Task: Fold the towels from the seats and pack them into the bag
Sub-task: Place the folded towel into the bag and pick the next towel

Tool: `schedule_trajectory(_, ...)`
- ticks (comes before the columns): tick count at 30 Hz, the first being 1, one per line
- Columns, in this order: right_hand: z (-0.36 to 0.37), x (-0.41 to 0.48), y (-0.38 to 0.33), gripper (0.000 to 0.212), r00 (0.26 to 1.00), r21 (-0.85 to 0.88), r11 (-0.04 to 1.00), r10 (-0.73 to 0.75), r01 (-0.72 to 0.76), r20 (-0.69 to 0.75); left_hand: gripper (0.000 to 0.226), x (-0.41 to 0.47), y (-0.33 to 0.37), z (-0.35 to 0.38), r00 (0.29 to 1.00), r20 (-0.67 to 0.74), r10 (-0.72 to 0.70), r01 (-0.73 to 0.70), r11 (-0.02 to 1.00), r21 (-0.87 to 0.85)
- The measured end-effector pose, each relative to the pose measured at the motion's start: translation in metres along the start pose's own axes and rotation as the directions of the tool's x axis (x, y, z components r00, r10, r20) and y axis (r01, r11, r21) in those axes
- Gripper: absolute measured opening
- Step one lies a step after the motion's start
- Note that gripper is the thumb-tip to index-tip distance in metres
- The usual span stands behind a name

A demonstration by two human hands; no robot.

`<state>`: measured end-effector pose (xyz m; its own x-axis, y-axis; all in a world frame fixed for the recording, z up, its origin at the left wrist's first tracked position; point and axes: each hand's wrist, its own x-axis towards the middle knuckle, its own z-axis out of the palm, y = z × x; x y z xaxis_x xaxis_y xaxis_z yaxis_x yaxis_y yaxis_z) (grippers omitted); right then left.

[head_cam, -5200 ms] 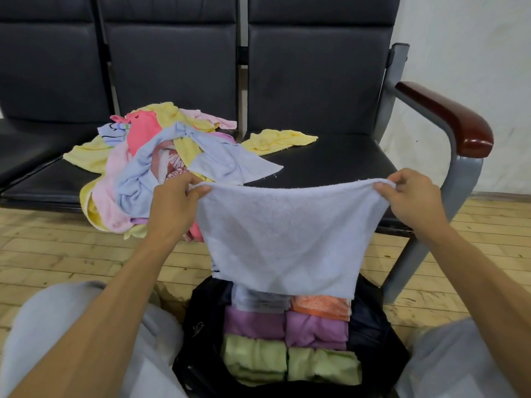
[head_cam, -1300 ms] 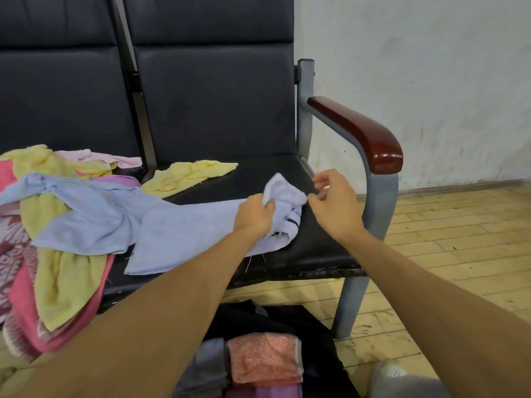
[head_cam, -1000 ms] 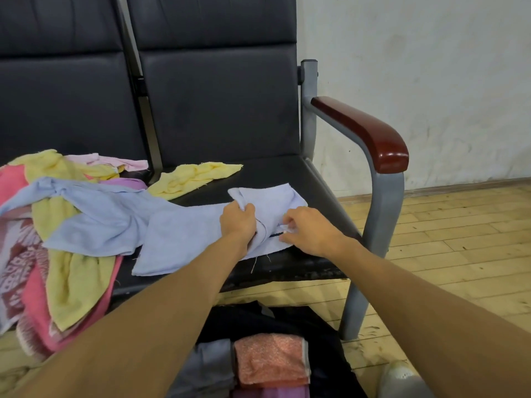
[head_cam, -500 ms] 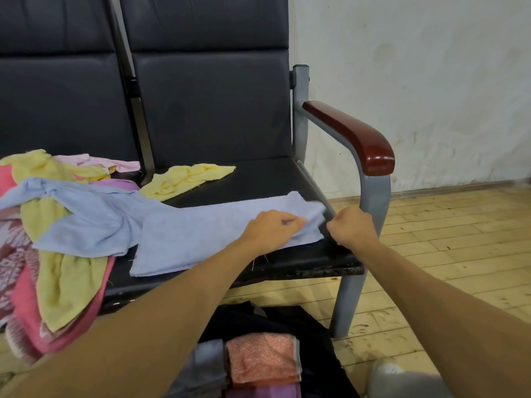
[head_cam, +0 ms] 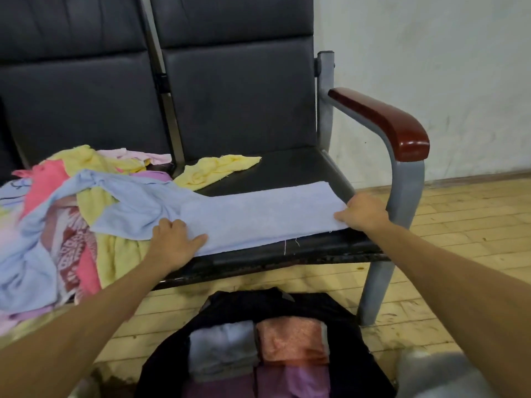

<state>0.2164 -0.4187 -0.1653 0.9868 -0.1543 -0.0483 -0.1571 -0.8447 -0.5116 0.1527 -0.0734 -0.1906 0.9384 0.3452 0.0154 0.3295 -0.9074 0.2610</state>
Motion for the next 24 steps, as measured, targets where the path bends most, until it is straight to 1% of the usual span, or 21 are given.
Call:
schedule_trajectory(1, -0.002, -0.001, -0.003, 0.024, 1.0, 0.012, 1.0, 0.013, -0.013, 0.028, 0.062, -0.001, -0.006, 0.002, 1.0, 0.011, -0.007, 0.007, 1.0, 0.006)
schedule_trajectory(3, -0.008, -0.005, -0.01, 0.036, 0.994, 0.065, 0.996, 0.058, -0.064, 0.088, 0.06, -0.005, -0.011, 0.002, 1.0, 0.001, 0.023, -0.023, 0.999, -0.025)
schedule_trajectory(5, -0.012, -0.008, -0.013, 0.041, 0.986, 0.097, 0.989, 0.096, -0.11, 0.137, 0.054, -0.01, -0.013, 0.003, 0.998, -0.027, 0.051, -0.055, 0.988, -0.147)
schedule_trajectory(7, -0.015, -0.012, -0.016, 0.03, 0.972, 0.097, 0.985, 0.123, -0.145, 0.199, 0.043, -0.018, -0.015, 0.004, 0.995, -0.07, 0.064, -0.081, 0.956, -0.282)
schedule_trajectory(9, -0.017, -0.018, -0.018, 0.016, 0.96, 0.104, 0.979, 0.146, -0.175, 0.239, 0.031, -0.026, -0.016, 0.002, 0.993, -0.099, 0.058, -0.091, 0.924, -0.371)
schedule_trajectory(11, -0.017, -0.024, -0.018, 0.014, 0.956, 0.155, 0.967, 0.161, -0.202, 0.245, 0.02, -0.03, -0.017, -0.003, 0.994, -0.101, 0.04, -0.081, 0.892, -0.445)
schedule_trajectory(12, -0.017, -0.027, -0.018, 0.014, 0.955, 0.189, 0.959, 0.159, -0.209, 0.25, 0.016, -0.033, -0.018, -0.006, 0.996, -0.084, 0.013, -0.054, 0.859, -0.51)
schedule_trajectory(13, -0.017, -0.03, -0.018, 0.015, 0.953, 0.232, 0.948, 0.158, -0.22, 0.258, 0.018, -0.035, -0.018, -0.01, 0.999, -0.048, -0.024, -0.009, 0.808, -0.589)
schedule_trajectory(14, -0.017, -0.033, -0.017, 0.016, 0.949, 0.286, 0.928, 0.162, -0.24, 0.272, 0.024, -0.037, -0.019, -0.012, 0.998, 0.006, -0.069, 0.055, 0.729, -0.682)
schedule_trajectory(15, -0.016, -0.035, -0.017, 0.016, 0.942, 0.345, 0.9, 0.165, -0.265, 0.294, 0.028, -0.04, -0.019, -0.016, 0.992, 0.073, -0.102, 0.12, 0.612, -0.782)
schedule_trajectory(17, -0.014, -0.039, -0.017, 0.016, 0.923, 0.451, 0.835, 0.156, -0.314, 0.352, 0.029, -0.044, -0.019, -0.02, 0.98, 0.17, -0.101, 0.194, 0.342, -0.919)
schedule_trajectory(18, -0.013, -0.04, -0.018, 0.018, 0.917, 0.491, 0.806, 0.15, -0.33, 0.37, 0.029, -0.045, -0.018, -0.023, 0.977, 0.198, -0.081, 0.212, 0.224, -0.951)
schedule_trajectory(20, -0.011, -0.04, -0.019, 0.025, 0.925, 0.551, 0.767, 0.144, -0.328, 0.351, 0.024, -0.047, -0.013, -0.028, 0.962, 0.267, -0.06, 0.268, 0.005, -0.963)
schedule_trajectory(22, -0.008, -0.04, -0.021, 0.024, 0.943, 0.575, 0.76, 0.149, -0.303, 0.299, 0.013, -0.045, -0.01, -0.028, 0.941, 0.326, -0.089, 0.312, -0.148, -0.939)
schedule_trajectory(23, -0.008, -0.04, -0.022, 0.02, 0.947, 0.579, 0.76, 0.151, -0.295, 0.284, 0.011, -0.045, -0.007, -0.028, 0.935, 0.335, -0.118, 0.31, -0.191, -0.931)
schedule_trajectory(24, -0.008, -0.04, -0.023, 0.015, 0.948, 0.577, 0.762, 0.154, -0.293, 0.277, 0.01, -0.042, -0.006, -0.025, 0.937, 0.315, -0.154, 0.286, -0.186, -0.94)
